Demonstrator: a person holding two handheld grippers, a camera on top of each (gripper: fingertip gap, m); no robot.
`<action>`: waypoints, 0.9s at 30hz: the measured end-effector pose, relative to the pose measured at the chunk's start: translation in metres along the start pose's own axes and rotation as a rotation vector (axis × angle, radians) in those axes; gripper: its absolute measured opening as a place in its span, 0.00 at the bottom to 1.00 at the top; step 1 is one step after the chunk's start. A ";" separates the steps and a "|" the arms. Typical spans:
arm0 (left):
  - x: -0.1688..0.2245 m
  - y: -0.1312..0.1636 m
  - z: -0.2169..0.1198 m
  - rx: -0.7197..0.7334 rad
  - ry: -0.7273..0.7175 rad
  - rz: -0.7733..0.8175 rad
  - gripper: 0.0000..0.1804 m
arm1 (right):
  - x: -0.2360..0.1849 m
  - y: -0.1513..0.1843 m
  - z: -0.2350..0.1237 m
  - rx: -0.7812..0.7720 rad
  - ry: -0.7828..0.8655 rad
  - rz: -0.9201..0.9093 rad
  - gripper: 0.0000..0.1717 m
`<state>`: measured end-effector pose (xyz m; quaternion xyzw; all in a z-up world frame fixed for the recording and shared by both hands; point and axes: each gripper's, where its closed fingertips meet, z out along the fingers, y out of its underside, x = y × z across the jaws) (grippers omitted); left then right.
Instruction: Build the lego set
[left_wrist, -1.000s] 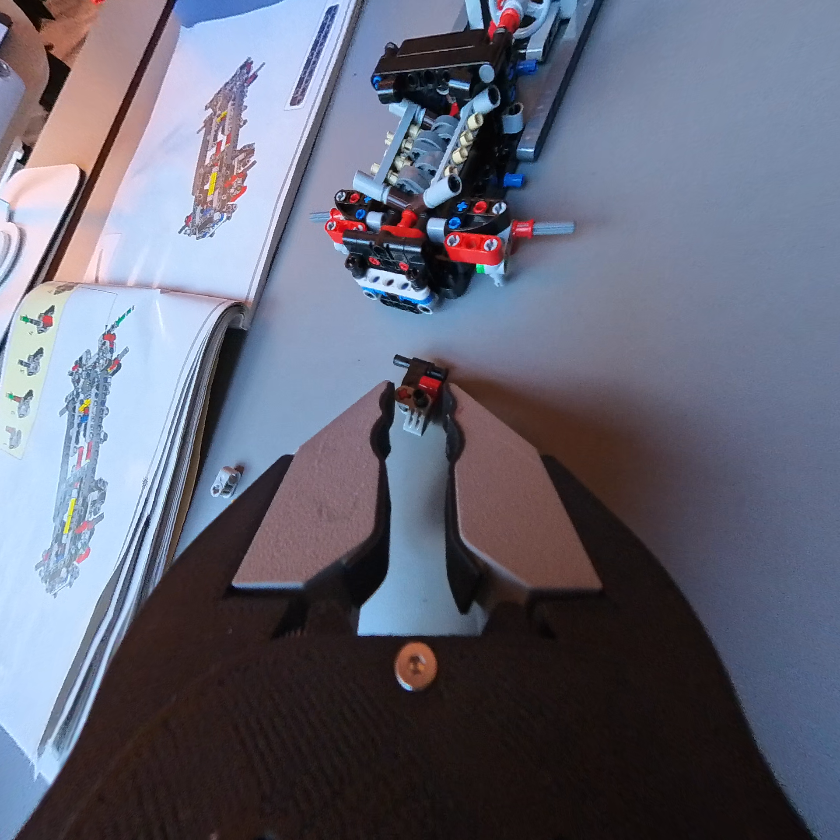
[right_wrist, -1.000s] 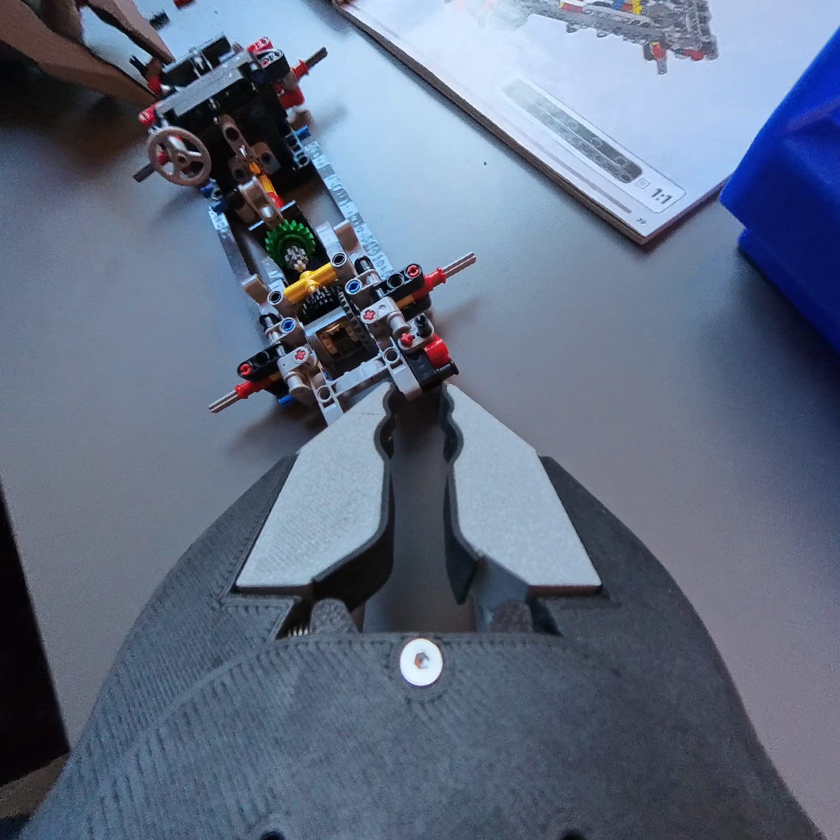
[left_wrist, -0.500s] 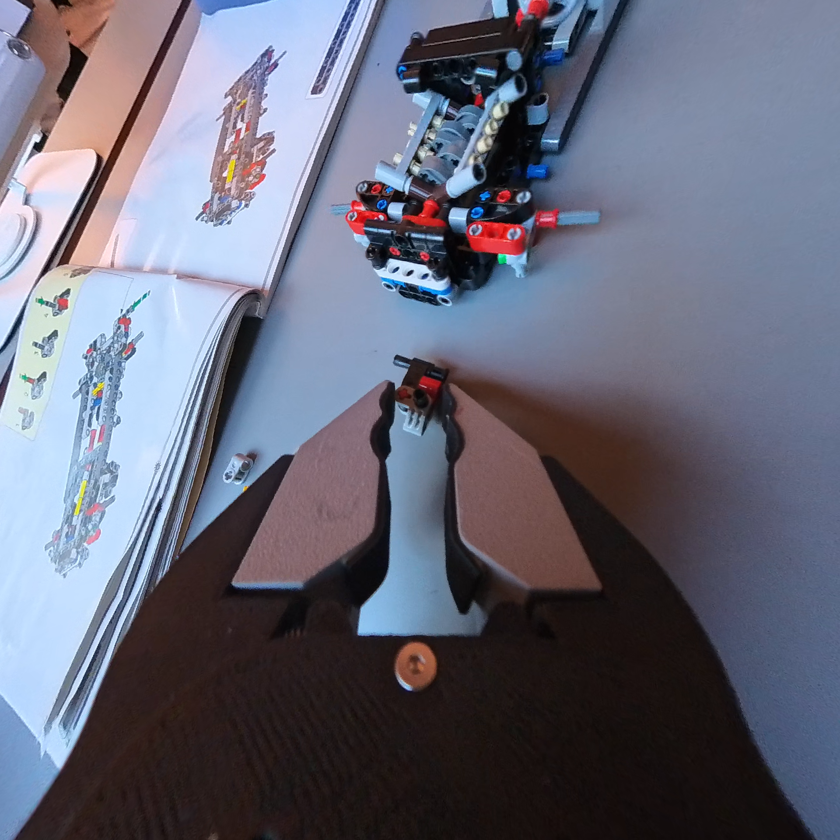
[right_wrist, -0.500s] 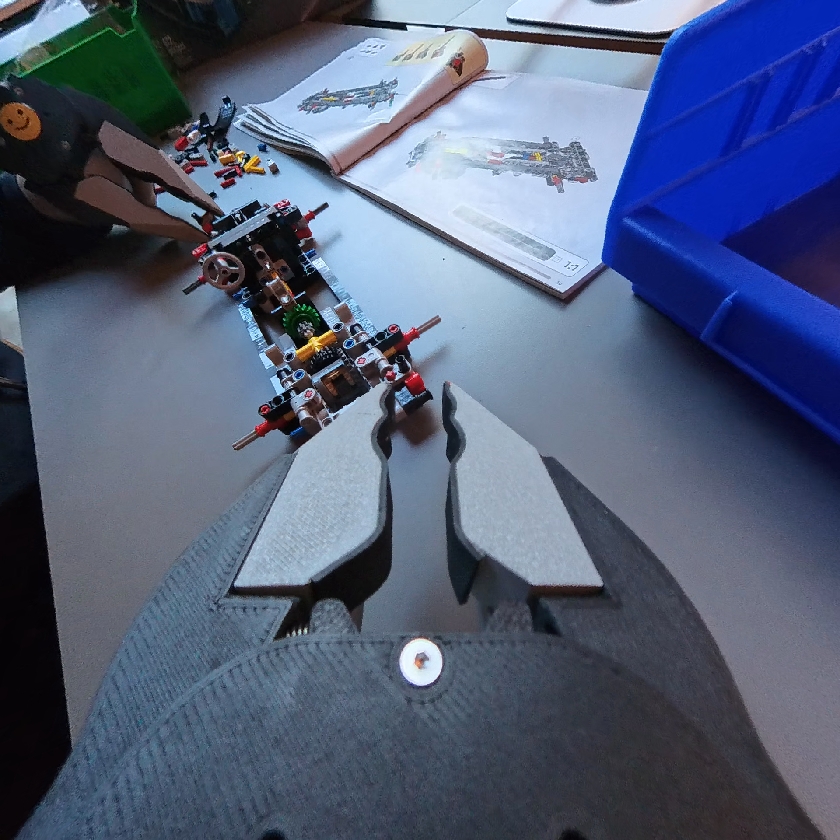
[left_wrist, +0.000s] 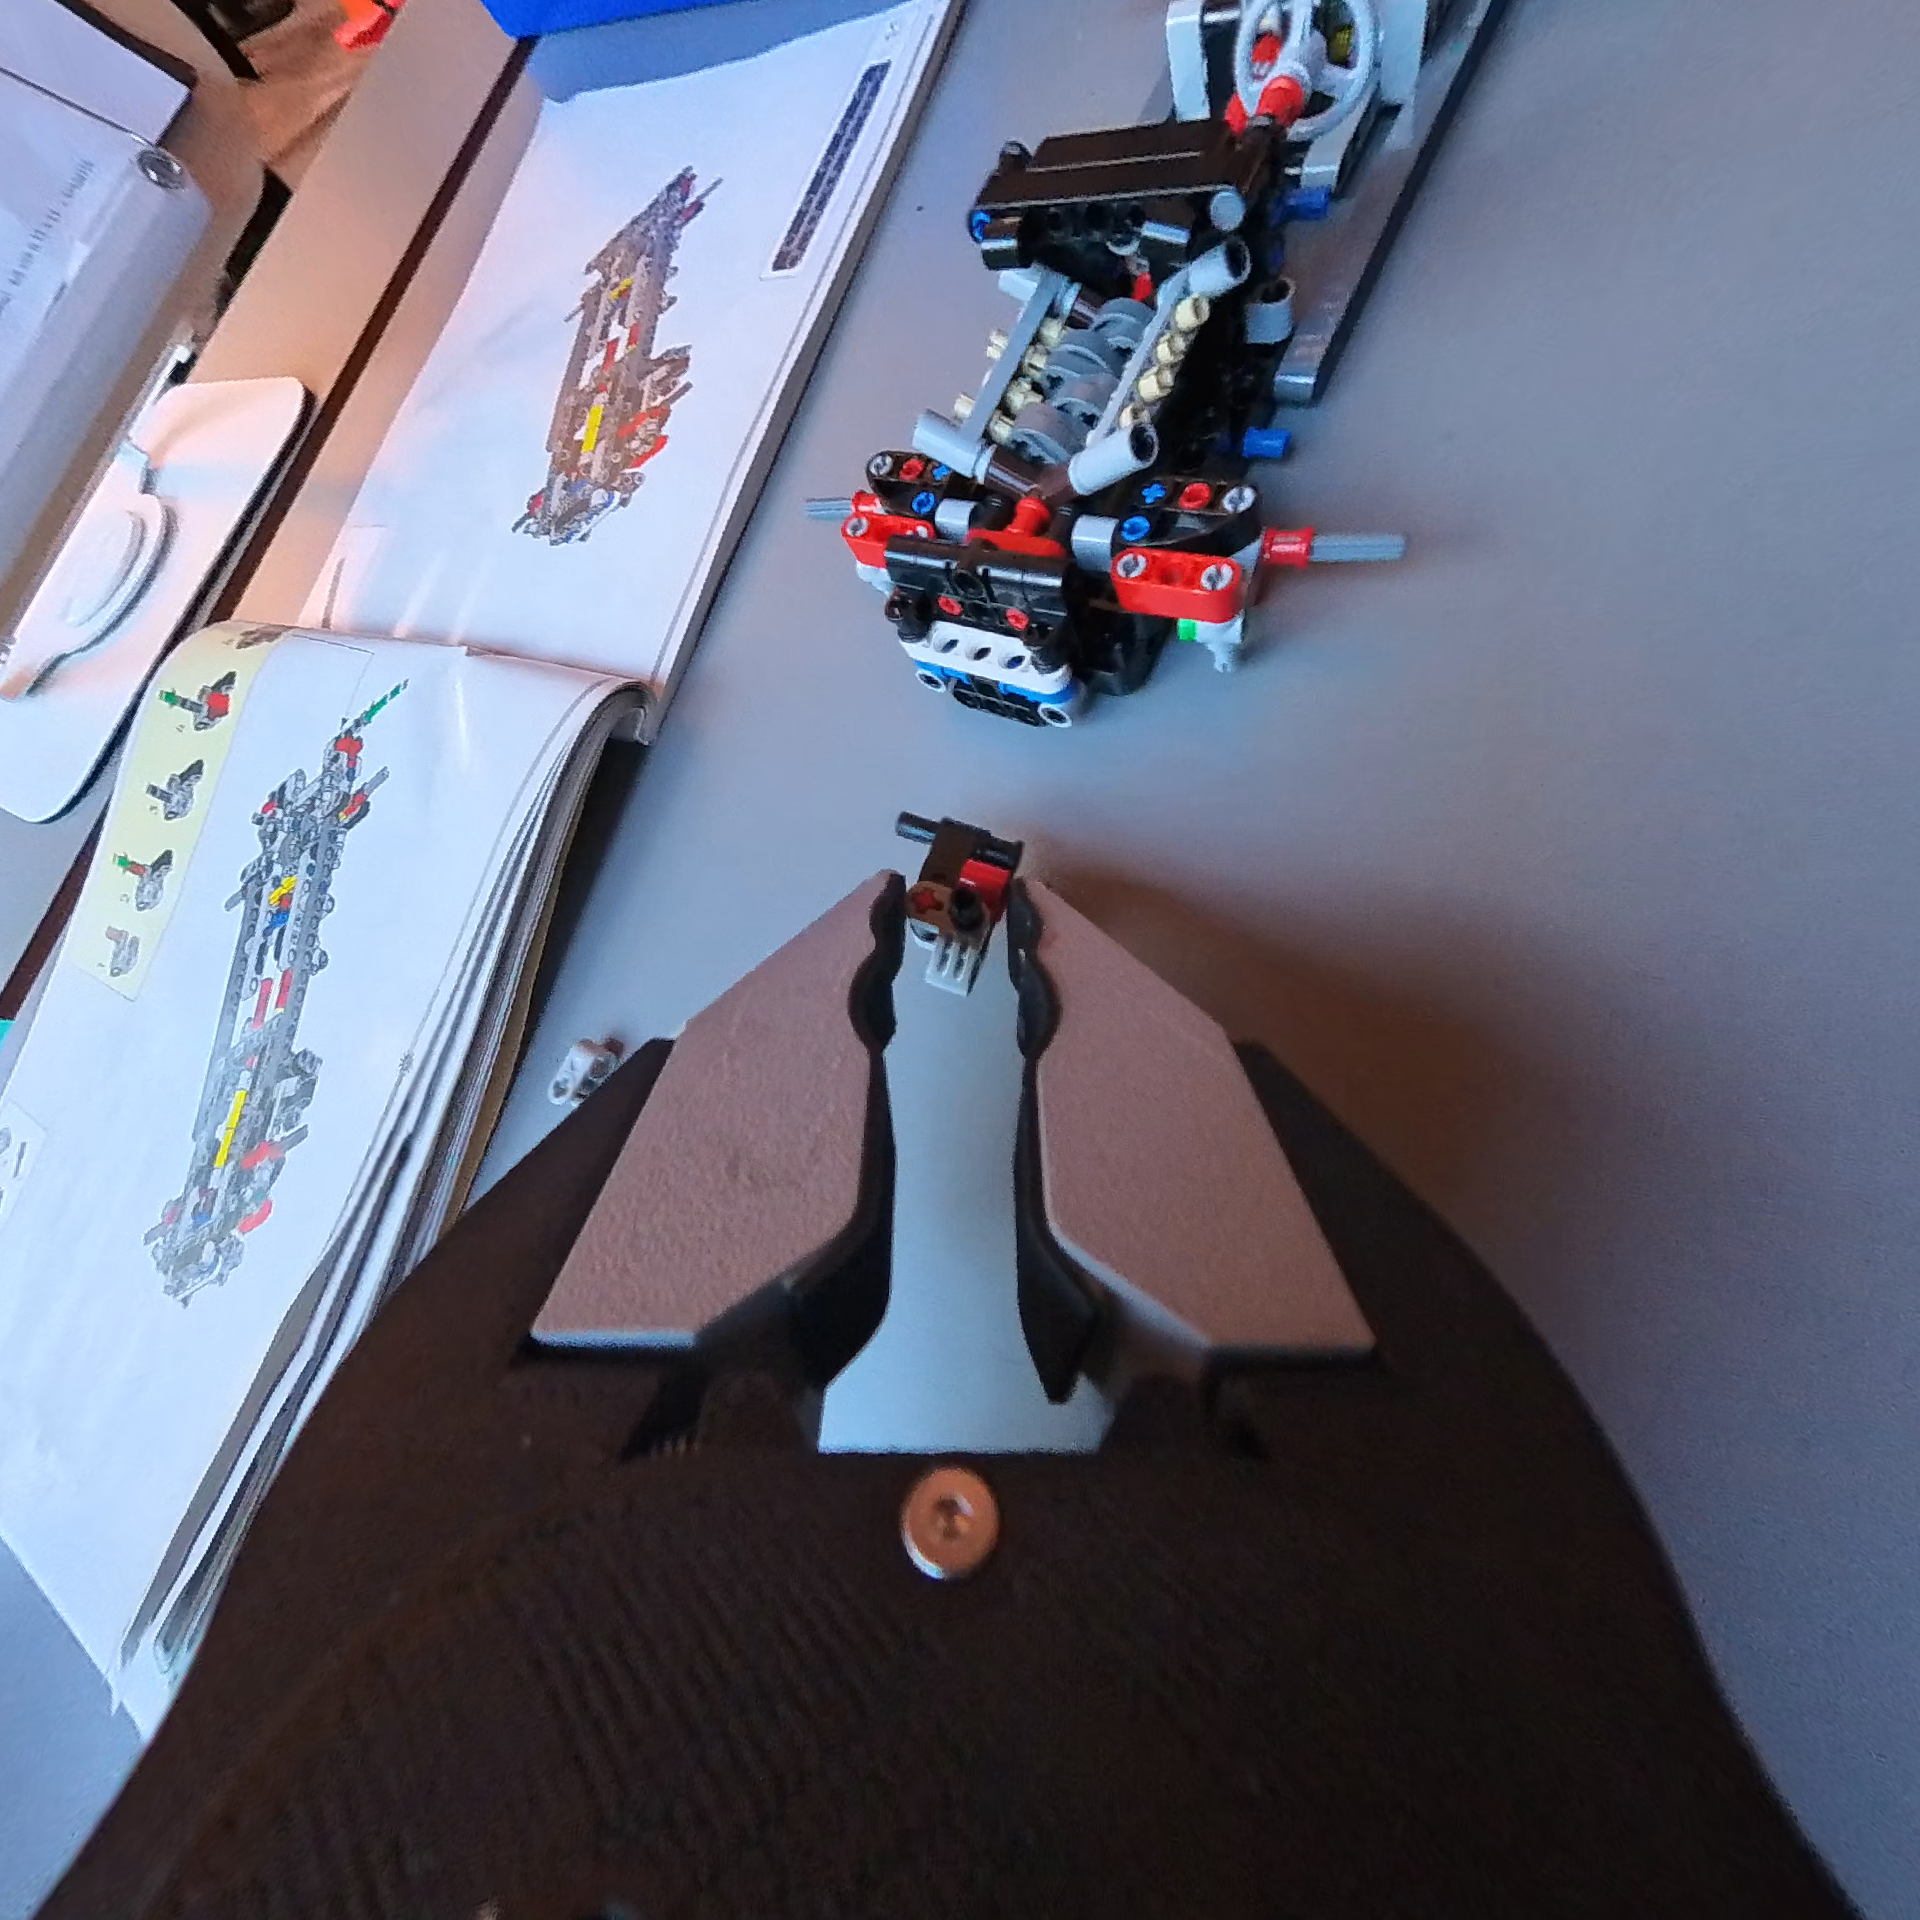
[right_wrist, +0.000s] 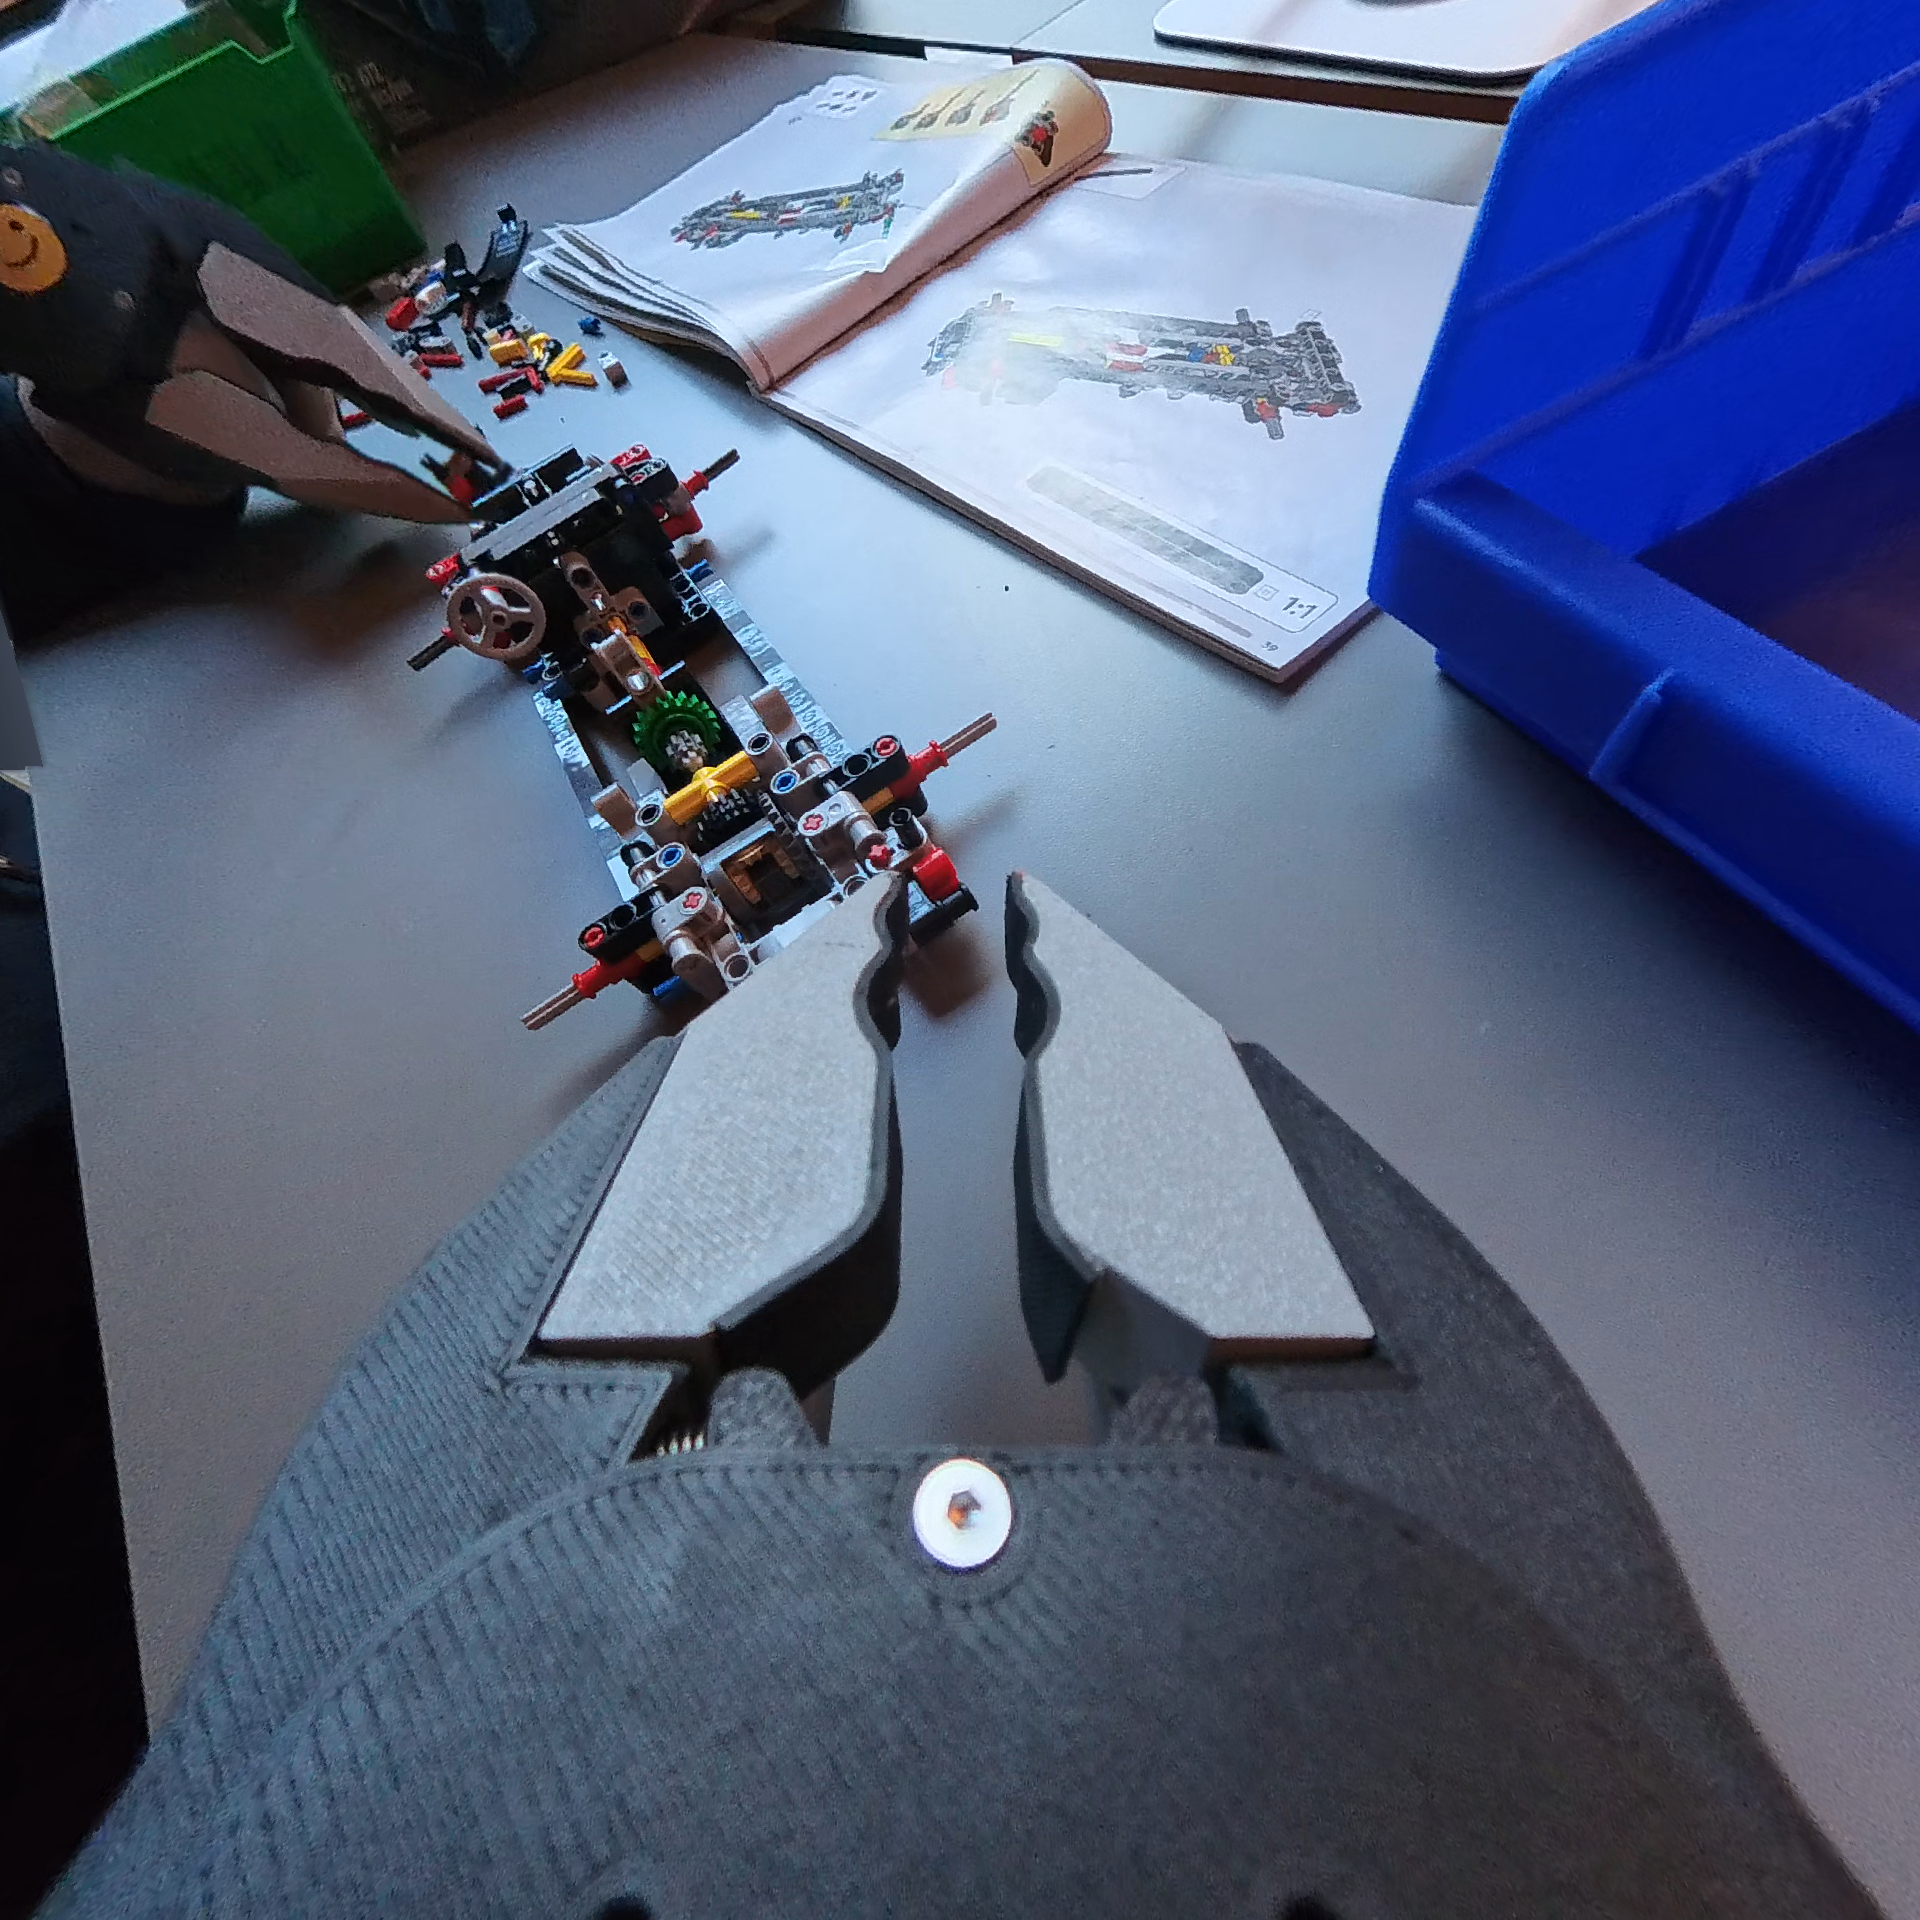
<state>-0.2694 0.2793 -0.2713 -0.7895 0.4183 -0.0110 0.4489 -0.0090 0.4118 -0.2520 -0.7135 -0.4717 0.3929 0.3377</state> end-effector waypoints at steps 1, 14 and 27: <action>-0.001 -0.001 0.000 0.004 -0.002 -0.006 0.09 | 0.000 0.000 0.000 -0.002 0.001 -0.001 0.09; -0.005 -0.002 -0.002 0.019 -0.030 -0.011 0.10 | 0.000 0.001 0.001 -0.009 0.008 -0.012 0.07; -0.006 -0.003 -0.002 0.026 -0.027 -0.015 0.09 | -0.002 0.002 0.002 -0.012 -0.007 -0.008 0.07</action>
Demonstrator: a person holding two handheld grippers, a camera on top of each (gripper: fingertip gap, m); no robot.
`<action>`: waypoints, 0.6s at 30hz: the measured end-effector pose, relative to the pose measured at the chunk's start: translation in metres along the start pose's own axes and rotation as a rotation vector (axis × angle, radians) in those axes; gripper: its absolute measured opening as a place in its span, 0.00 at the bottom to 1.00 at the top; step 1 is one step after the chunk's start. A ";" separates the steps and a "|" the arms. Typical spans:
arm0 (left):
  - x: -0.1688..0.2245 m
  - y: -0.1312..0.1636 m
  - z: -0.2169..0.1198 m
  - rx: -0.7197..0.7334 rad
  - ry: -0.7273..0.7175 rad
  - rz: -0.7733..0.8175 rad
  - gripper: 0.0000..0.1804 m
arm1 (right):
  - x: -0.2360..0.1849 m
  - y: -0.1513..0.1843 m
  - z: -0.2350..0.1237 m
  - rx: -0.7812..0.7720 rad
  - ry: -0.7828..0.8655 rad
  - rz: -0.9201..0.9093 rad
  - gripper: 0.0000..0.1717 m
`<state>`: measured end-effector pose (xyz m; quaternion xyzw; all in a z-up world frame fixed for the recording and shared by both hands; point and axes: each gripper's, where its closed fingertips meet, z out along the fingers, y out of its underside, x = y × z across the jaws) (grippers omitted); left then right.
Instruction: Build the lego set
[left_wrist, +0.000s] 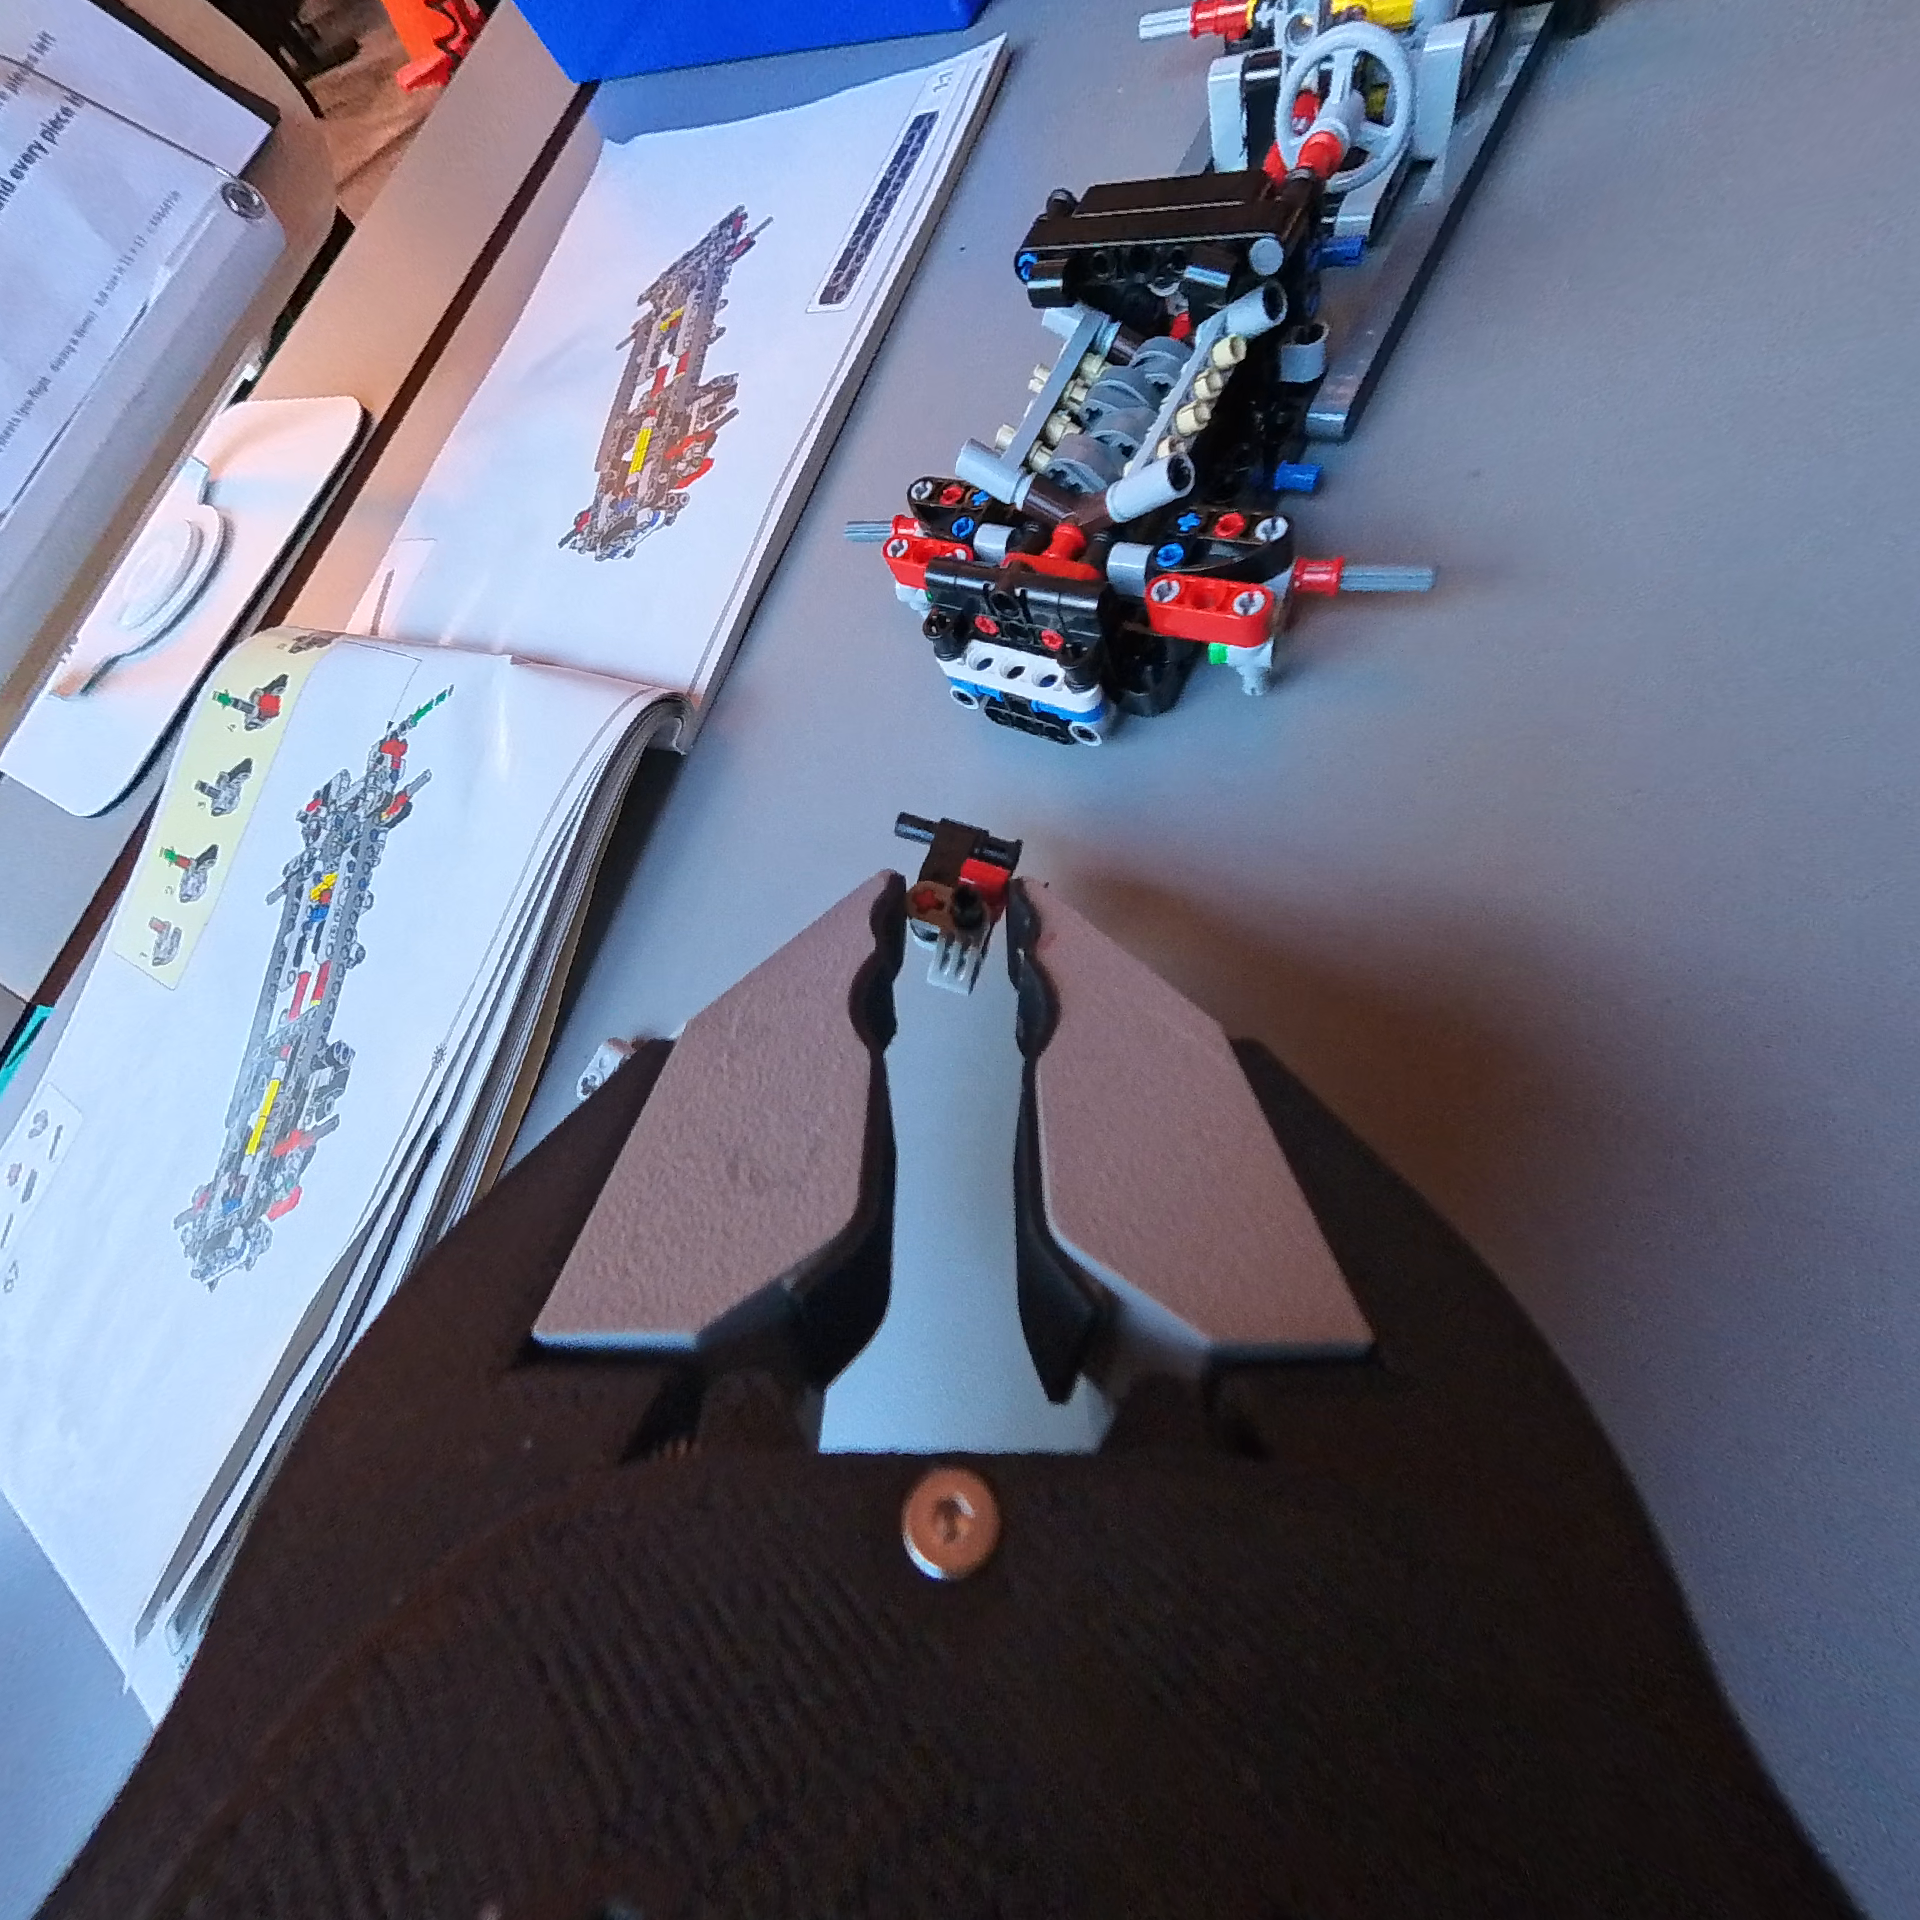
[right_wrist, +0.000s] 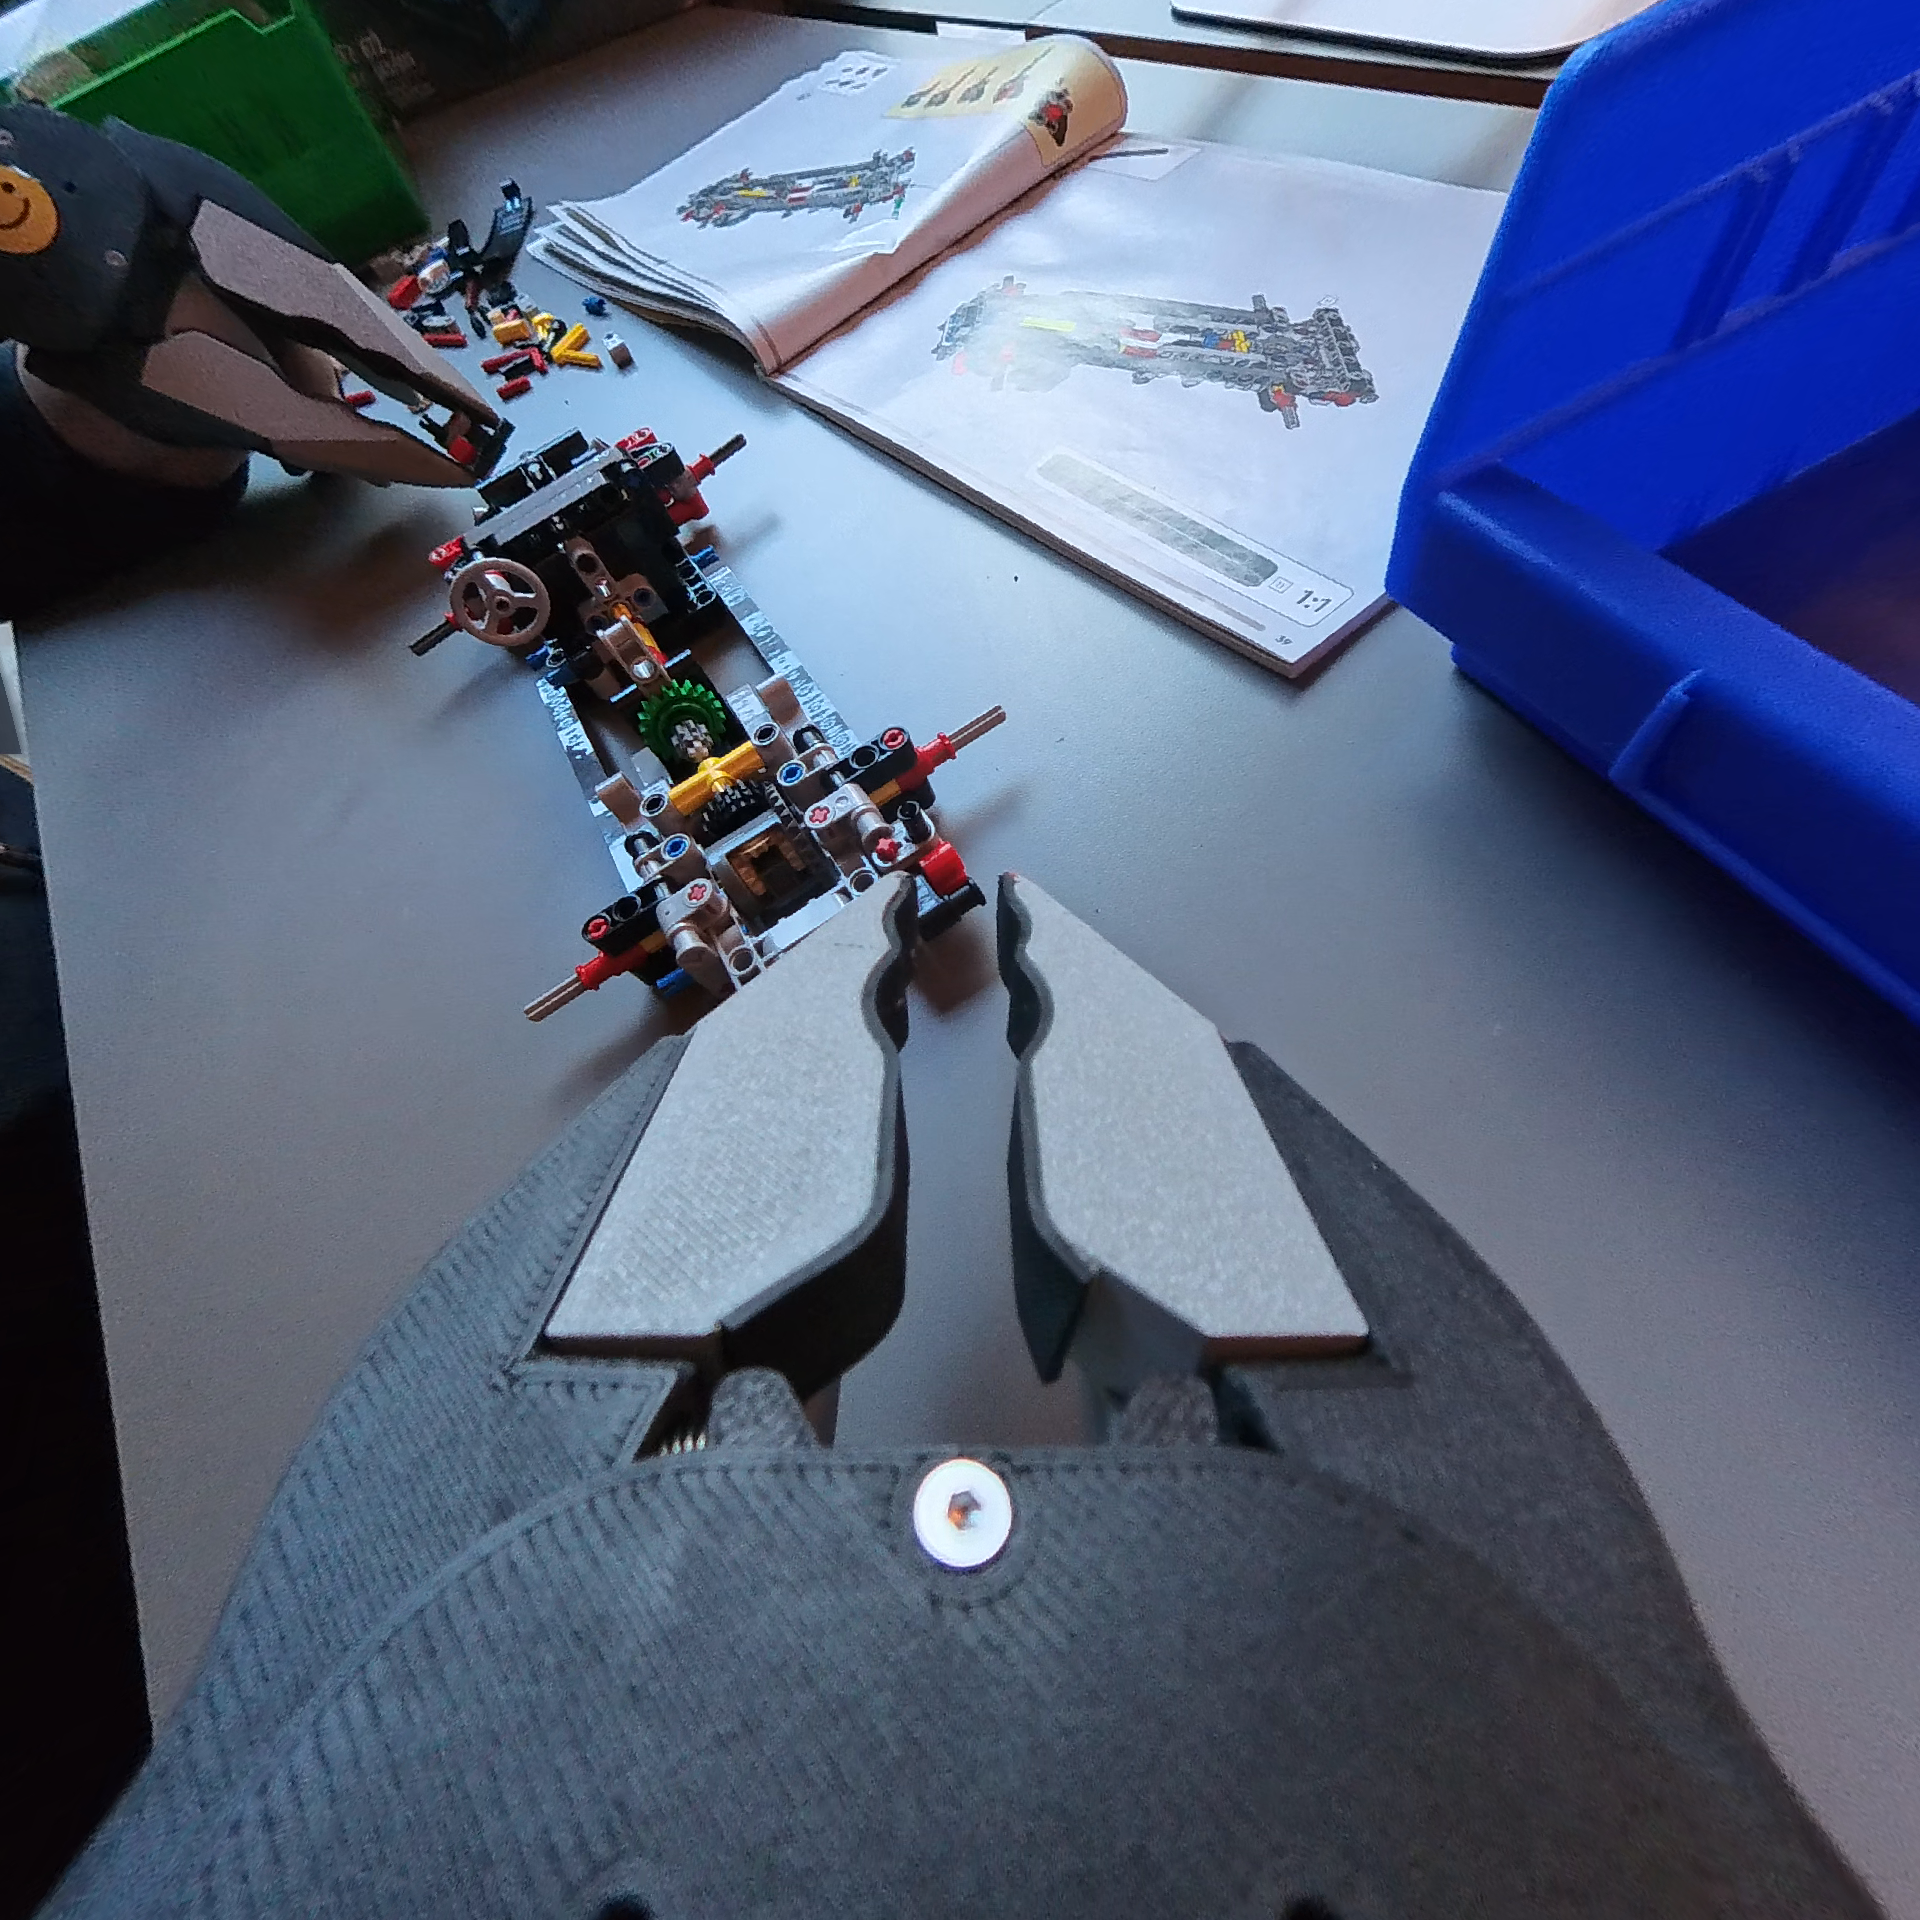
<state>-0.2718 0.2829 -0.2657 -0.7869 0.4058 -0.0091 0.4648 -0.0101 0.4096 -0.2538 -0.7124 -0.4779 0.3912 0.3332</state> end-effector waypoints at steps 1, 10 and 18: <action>0.000 0.000 0.000 -0.001 0.001 0.001 0.10 | 0.000 0.000 0.000 0.000 -0.001 0.000 0.07; 0.000 0.000 0.000 -0.001 -0.001 0.006 0.09 | 0.000 0.001 0.000 -0.004 0.004 -0.007 0.07; -0.001 0.002 0.000 -0.012 0.010 -0.026 0.09 | 0.000 0.000 0.000 -0.002 0.031 -0.030 0.08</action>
